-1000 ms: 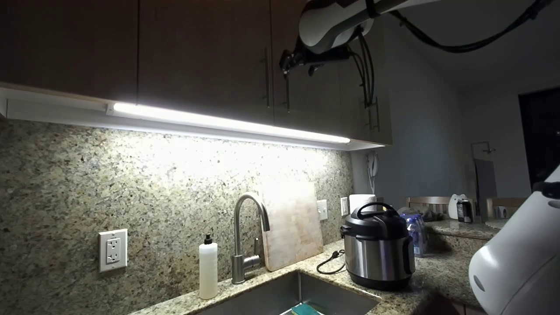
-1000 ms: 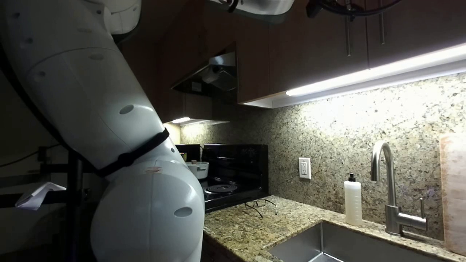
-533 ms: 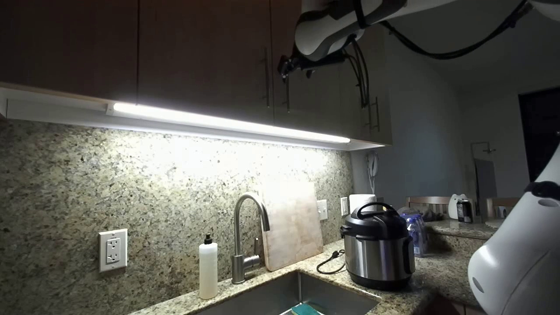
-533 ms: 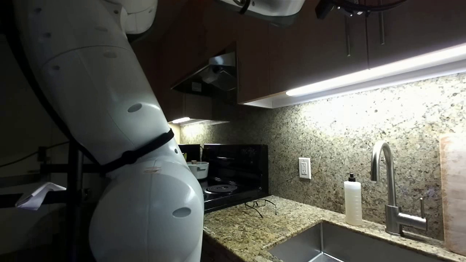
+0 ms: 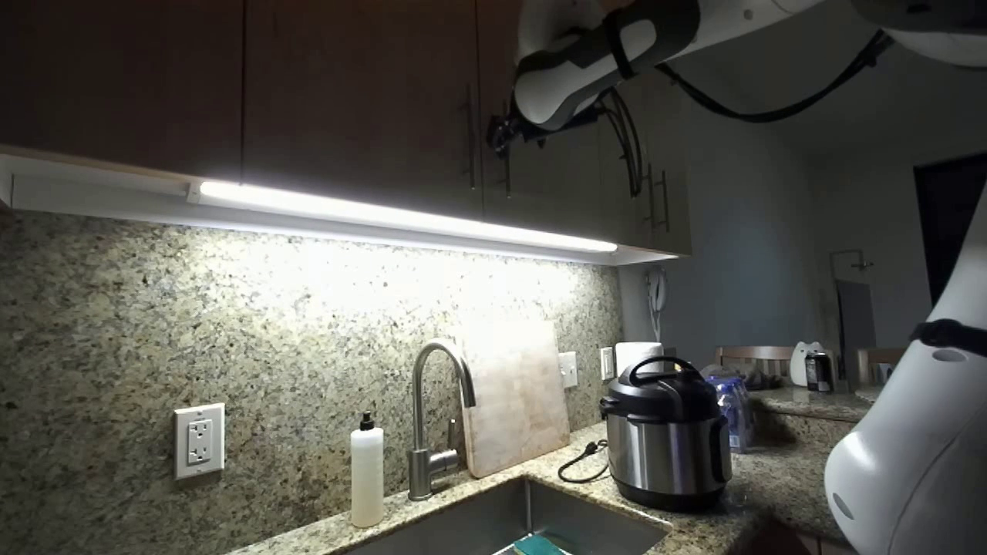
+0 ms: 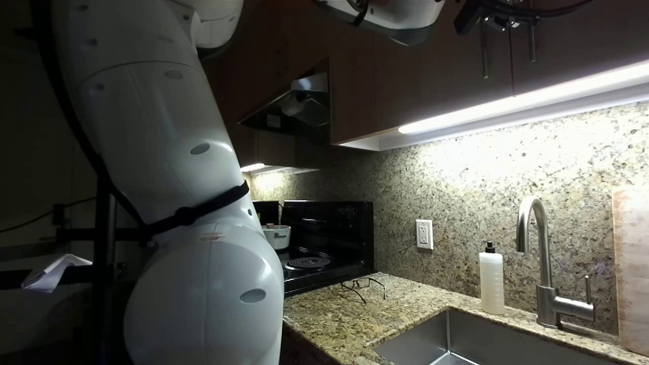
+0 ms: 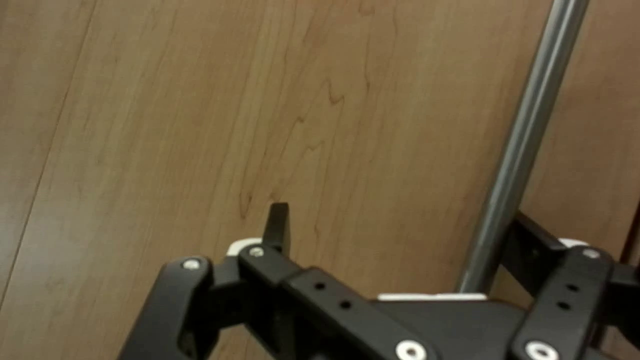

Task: Open the right door of the cabinet above the sink

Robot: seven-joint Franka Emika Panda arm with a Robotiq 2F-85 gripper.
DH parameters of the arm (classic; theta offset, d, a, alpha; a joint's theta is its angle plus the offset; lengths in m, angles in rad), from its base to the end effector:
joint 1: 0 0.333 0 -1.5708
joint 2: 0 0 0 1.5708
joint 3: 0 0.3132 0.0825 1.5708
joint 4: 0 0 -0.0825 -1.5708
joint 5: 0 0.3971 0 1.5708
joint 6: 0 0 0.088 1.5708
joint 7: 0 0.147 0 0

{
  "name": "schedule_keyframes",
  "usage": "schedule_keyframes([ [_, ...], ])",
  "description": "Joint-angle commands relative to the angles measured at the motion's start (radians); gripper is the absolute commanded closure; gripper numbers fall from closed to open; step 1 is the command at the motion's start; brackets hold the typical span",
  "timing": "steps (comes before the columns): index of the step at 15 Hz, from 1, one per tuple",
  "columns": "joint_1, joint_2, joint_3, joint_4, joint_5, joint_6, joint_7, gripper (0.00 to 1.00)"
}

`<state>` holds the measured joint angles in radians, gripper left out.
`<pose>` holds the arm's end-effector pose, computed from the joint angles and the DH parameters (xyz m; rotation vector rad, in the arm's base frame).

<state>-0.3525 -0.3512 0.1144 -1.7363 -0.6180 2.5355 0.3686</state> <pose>0.5033 -0.1125 0.8311 2.1489 -0.3239 1.4387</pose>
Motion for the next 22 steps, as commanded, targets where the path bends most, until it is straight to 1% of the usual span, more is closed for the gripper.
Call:
schedule_keyframes([
  [1,0.008,0.017,-0.007,0.030,-0.061,-0.016,0.057,0.25],
  [2,0.007,0.010,-0.007,0.024,-0.072,-0.012,0.071,0.27],
  [4,0.008,-0.005,-0.007,0.009,-0.077,-0.007,0.096,0.38],
  [11,-0.001,-0.036,-0.005,-0.016,-0.100,-0.032,0.271,0.84],
  [12,0.001,-0.038,-0.010,-0.016,-0.096,-0.036,0.288,0.40],
  [13,0.003,-0.041,-0.013,-0.016,-0.092,-0.042,0.303,0.44],
  [14,0.001,-0.044,-0.017,-0.015,-0.091,-0.046,0.324,0.42],
  [17,0.003,-0.059,-0.031,-0.021,-0.081,-0.068,0.371,0.25],
  [20,0.000,-0.085,-0.041,-0.035,-0.078,-0.092,0.432,0.05],
  [21,0.000,-0.092,-0.044,-0.040,-0.077,-0.100,0.449,0.01],
  [22,0.000,-0.102,-0.047,-0.047,-0.076,-0.110,0.467,0.00],
])
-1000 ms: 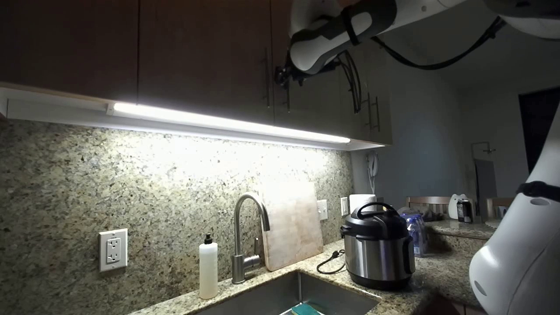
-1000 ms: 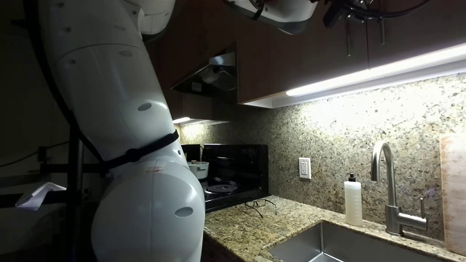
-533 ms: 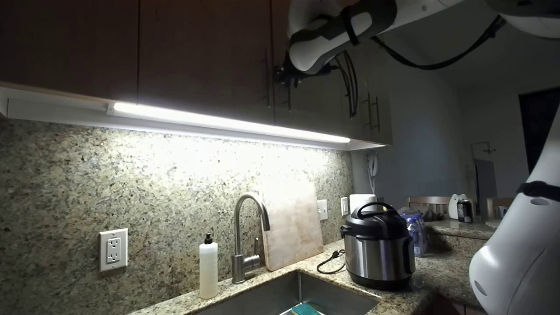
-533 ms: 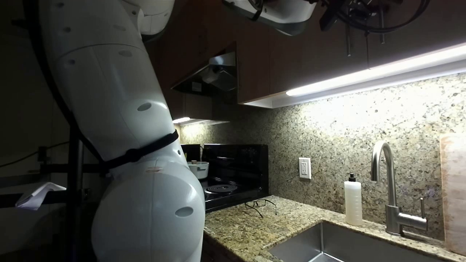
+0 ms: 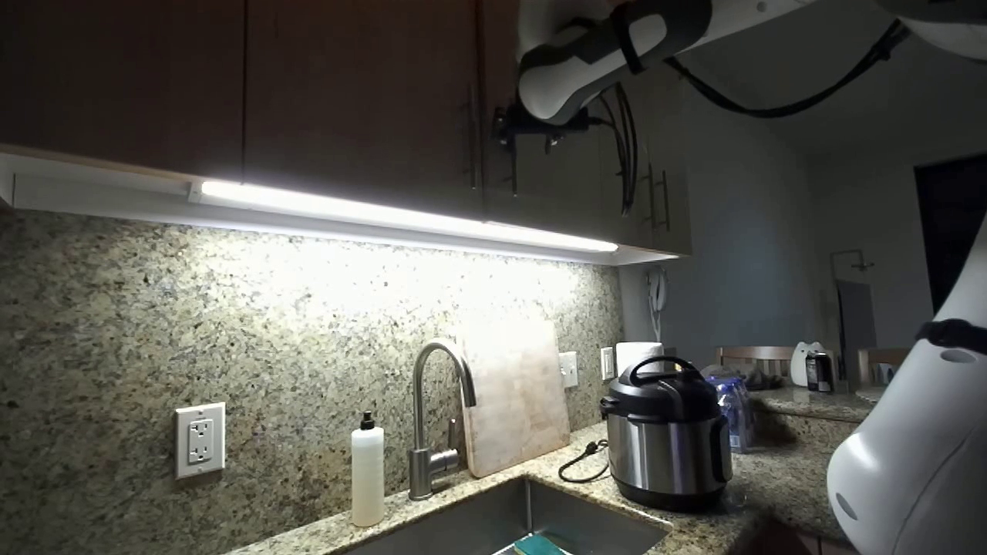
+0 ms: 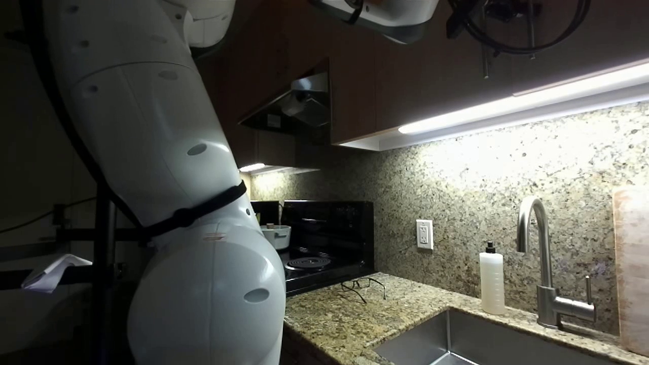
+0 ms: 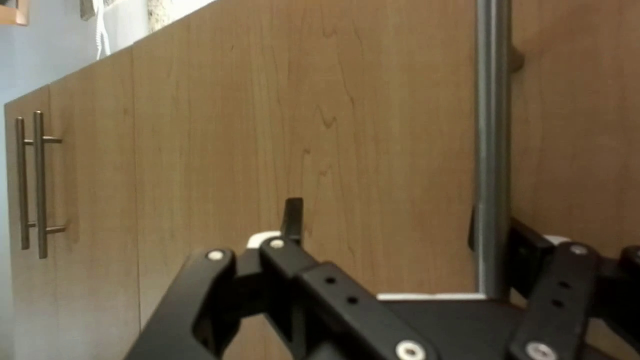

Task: Open the right door of the cabinet above the sink

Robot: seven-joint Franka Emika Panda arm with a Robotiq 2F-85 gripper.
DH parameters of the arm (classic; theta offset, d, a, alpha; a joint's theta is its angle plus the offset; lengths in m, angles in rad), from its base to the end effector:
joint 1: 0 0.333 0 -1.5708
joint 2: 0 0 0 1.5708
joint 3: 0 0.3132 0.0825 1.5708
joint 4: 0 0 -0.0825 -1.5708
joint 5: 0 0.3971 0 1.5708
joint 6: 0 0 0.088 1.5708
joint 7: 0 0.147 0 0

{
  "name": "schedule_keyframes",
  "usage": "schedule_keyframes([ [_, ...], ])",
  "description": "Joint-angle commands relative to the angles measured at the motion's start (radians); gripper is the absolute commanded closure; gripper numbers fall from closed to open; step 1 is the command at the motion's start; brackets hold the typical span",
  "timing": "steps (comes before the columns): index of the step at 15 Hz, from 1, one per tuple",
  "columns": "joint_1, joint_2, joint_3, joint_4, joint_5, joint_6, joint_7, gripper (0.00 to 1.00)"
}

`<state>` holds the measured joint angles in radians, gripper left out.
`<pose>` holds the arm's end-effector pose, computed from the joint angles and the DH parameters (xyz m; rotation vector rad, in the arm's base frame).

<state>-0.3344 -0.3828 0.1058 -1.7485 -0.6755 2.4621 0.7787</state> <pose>0.4895 -0.1130 0.8315 2.1354 -0.7957 1.5743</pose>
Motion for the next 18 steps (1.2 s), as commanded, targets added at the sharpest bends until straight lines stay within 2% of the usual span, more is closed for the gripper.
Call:
schedule_keyframes([
  [1,-0.017,-0.080,-0.042,-0.042,-0.017,-0.044,0.070,0.00],
  [11,-0.028,-0.175,-0.066,-0.089,0.004,-0.082,0.095,0.00],
  [18,-0.023,-0.204,-0.107,-0.091,0.108,-0.140,0.047,0.00],
])
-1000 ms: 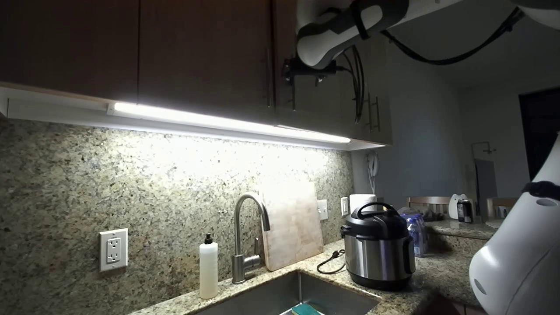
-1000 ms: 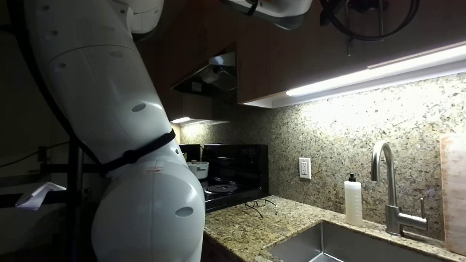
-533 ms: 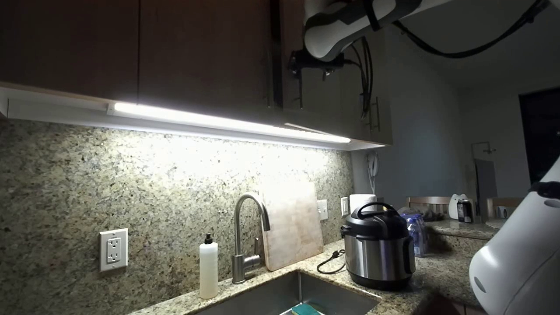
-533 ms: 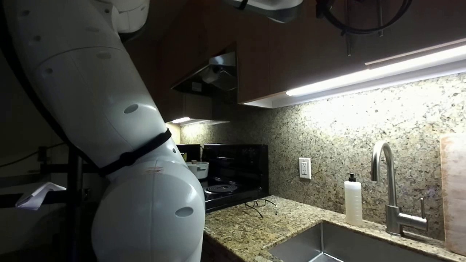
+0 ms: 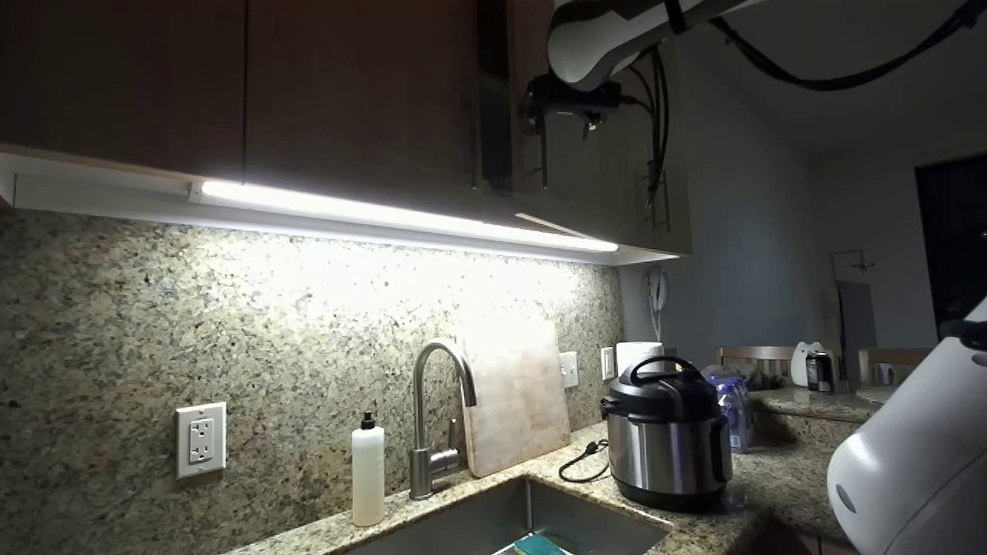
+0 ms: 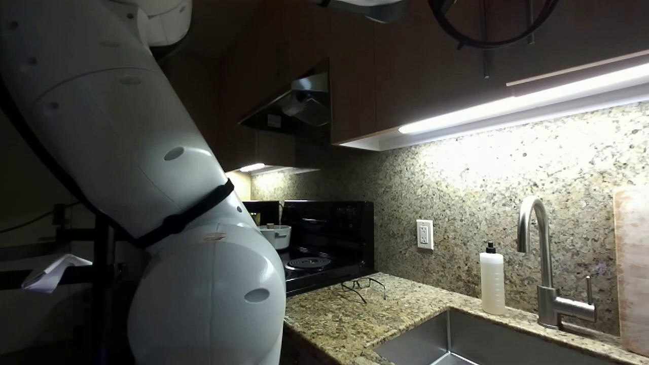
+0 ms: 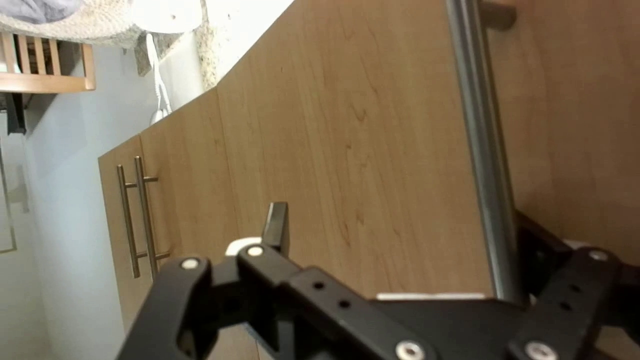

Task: Open the right door of the cabinet above the sink

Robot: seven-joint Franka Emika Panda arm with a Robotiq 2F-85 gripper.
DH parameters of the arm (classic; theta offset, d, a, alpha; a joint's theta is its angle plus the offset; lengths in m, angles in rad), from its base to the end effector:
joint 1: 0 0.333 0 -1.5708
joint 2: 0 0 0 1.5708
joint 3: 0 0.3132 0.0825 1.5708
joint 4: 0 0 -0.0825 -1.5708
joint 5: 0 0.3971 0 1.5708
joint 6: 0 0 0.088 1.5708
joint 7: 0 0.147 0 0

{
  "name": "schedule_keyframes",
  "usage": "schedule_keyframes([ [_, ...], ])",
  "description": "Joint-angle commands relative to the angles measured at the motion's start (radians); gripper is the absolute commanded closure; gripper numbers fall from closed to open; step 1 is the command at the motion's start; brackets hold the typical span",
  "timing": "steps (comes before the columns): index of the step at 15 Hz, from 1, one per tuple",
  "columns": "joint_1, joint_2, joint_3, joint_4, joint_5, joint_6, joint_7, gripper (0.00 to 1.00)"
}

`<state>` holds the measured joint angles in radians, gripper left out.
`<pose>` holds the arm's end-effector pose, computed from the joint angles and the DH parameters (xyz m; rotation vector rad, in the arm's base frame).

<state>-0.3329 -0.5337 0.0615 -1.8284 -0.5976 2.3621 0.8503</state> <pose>0.4219 -0.1285 0.8453 2.1140 -1.0590 1.5772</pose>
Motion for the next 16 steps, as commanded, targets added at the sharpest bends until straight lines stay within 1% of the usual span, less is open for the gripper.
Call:
schedule_keyframes([
  [1,-0.014,-0.060,-0.075,-0.014,0.060,-0.042,-0.049,0.00],
  [7,0.008,-0.096,-0.137,-0.010,0.213,-0.081,-0.181,0.00],
  [11,-0.014,-0.124,-0.144,-0.004,0.251,-0.130,-0.211,0.00],
  [15,-0.016,-0.142,-0.166,0.008,0.269,-0.185,-0.240,0.00],
  [16,-0.011,-0.143,-0.179,0.012,0.289,-0.192,-0.264,0.00],
])
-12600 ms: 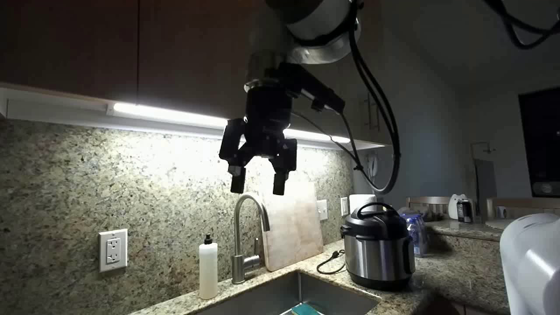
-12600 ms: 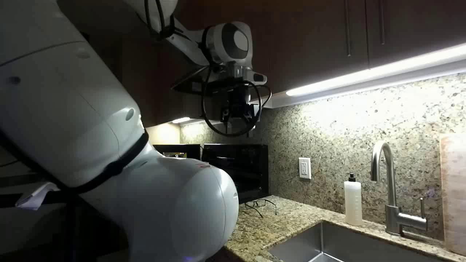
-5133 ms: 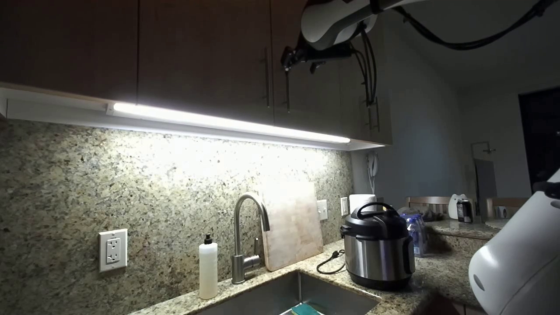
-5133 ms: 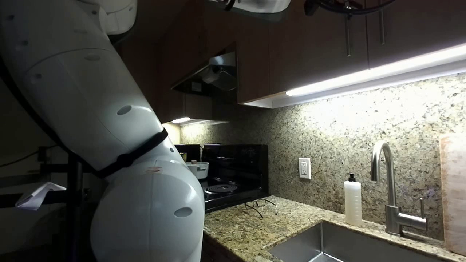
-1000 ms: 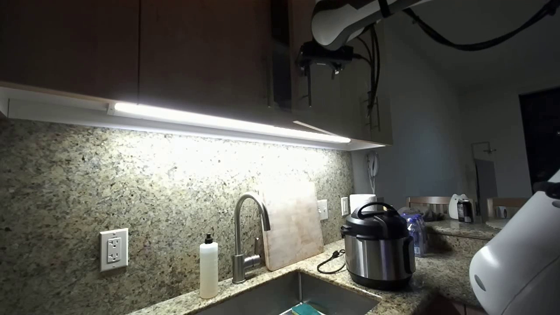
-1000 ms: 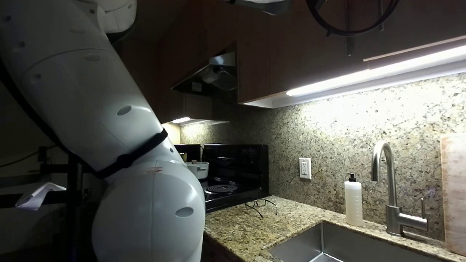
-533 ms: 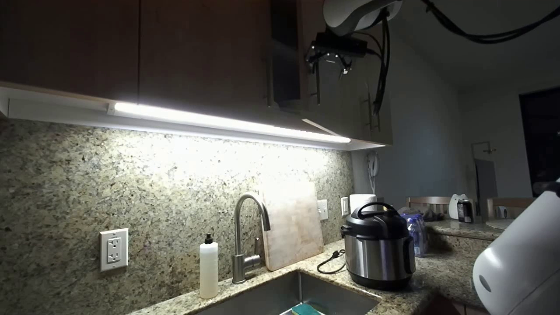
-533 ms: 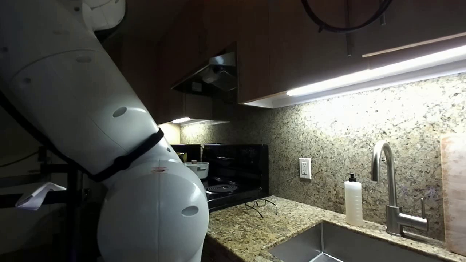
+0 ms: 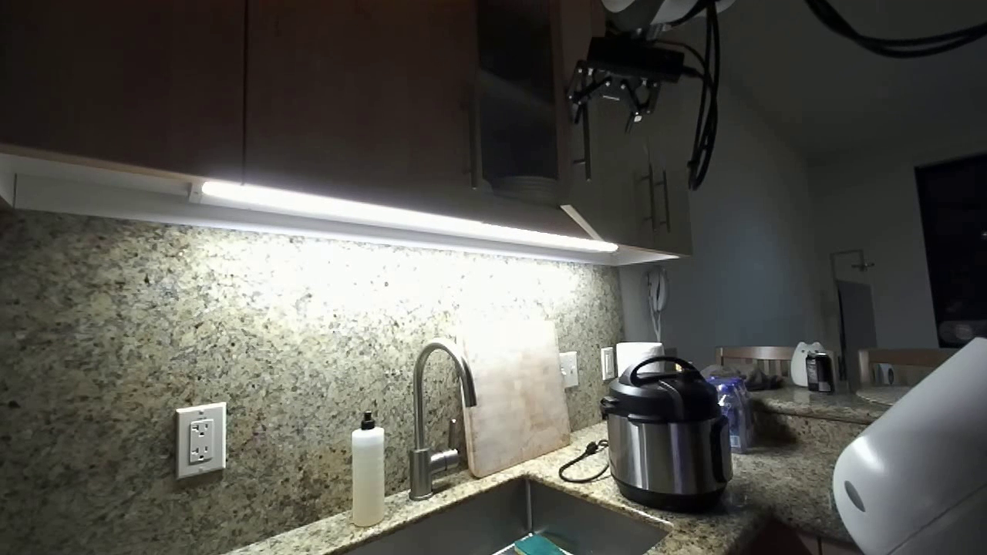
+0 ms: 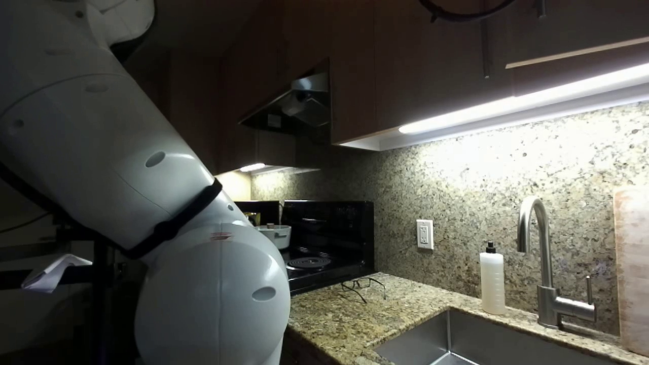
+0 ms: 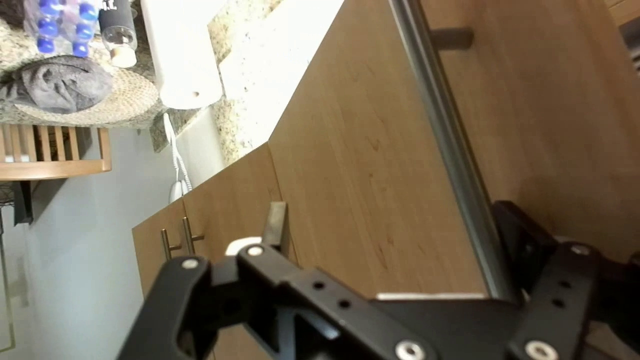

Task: Open the right door of the cabinet above the sink

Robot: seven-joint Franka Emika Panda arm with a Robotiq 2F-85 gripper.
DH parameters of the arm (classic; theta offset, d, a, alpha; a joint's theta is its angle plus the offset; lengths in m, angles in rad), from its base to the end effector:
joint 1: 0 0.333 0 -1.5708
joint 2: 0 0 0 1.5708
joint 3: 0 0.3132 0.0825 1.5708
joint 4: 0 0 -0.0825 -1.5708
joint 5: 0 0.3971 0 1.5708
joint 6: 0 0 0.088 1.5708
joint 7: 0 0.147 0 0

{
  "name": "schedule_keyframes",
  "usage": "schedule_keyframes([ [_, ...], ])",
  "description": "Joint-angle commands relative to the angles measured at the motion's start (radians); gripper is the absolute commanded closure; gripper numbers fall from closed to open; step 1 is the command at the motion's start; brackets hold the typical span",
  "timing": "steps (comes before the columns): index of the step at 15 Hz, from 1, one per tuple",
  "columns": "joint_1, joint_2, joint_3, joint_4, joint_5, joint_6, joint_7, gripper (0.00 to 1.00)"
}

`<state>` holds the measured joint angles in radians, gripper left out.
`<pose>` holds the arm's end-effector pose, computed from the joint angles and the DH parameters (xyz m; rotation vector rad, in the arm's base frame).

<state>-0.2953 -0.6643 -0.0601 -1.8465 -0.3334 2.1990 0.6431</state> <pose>0.3426 -0.1662 0.8567 2.3001 -1.1978 1.4901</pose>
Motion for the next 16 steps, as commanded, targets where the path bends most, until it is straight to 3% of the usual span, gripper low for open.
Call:
schedule_keyframes([
  [1,-0.038,-0.011,-0.071,0.037,0.052,-0.036,-0.090,0.00],
  [8,0.016,0.009,-0.179,0.121,0.232,-0.136,-0.311,0.00],
  [16,0.027,0.041,-0.249,0.208,0.302,-0.237,-0.420,0.00],
])
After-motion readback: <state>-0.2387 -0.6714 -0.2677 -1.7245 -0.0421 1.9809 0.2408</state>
